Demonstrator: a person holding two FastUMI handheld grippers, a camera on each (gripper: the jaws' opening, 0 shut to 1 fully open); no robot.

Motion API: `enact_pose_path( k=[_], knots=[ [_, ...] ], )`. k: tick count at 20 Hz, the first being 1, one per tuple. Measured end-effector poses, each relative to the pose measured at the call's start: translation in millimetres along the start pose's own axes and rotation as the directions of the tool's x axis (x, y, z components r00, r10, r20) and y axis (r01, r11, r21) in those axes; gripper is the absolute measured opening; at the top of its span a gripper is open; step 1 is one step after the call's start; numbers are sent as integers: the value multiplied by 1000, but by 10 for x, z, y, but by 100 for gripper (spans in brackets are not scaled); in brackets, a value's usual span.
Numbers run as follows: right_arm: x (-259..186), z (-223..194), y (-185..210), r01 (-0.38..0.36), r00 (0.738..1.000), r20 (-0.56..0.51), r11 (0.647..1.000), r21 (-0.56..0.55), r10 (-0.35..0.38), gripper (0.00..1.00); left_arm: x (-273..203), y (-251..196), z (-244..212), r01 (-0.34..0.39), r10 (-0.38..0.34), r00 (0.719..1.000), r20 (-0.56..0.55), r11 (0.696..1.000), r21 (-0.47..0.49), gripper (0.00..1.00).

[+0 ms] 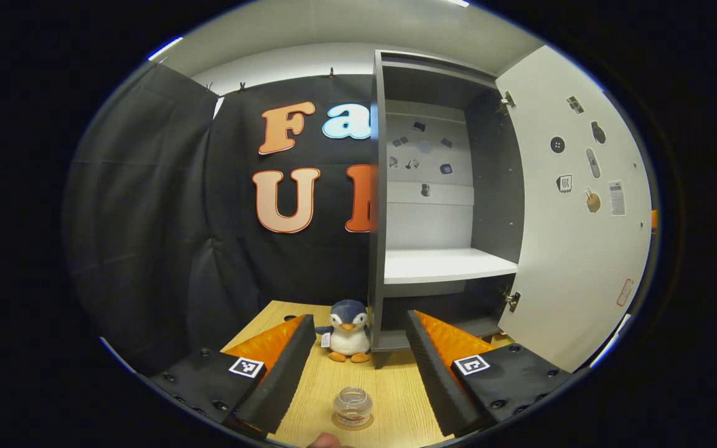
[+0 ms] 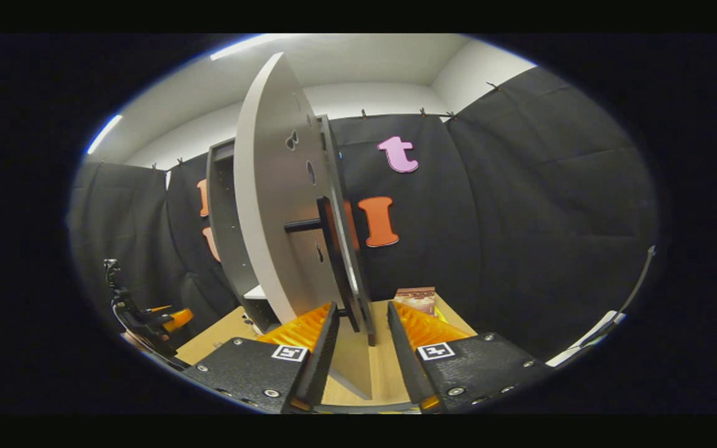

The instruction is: Open the cabinet door with the right hand, grasp the bottle in the cabinet with the left hand and place it on the coaster, then close the cabinet door with the right hand.

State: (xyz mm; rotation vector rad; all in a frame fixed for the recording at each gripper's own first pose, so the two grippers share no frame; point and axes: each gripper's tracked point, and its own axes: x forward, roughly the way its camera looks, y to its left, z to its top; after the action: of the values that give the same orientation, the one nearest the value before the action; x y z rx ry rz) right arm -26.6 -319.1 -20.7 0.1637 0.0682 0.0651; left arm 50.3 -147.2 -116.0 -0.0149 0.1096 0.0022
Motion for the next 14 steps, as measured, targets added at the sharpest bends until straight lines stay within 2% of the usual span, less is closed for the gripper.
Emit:
enact_pose_path(
  k=[4, 7, 10, 11, 14],
  knots=[
    [17, -49, 254, -53, 999, -1, 997, -49, 53, 49, 40, 23, 95, -6, 6, 1000, 14, 1000, 11, 95],
    [43, -101, 515, -109, 994, -8, 994, -33, 109, 52, 60, 15, 155, -6, 6, 1000, 19, 1000, 7, 95],
    [107, -161, 804, -170, 985, -8, 985, -29, 170, 49, 43, 31, 237, -5, 4, 999, 38, 1000, 21, 95],
    [138, -173, 905, -192, 981, -10, 981, -38, 192, 55, 25, 71, 271, -13, 11, 999, 48, 999, 35, 95],
    [234, -229, 1166, -251, 968, -20, 967, -30, 251, 55, 2, 212, 311, -32, 31, 998, 59, 999, 21, 95]
  ],
)
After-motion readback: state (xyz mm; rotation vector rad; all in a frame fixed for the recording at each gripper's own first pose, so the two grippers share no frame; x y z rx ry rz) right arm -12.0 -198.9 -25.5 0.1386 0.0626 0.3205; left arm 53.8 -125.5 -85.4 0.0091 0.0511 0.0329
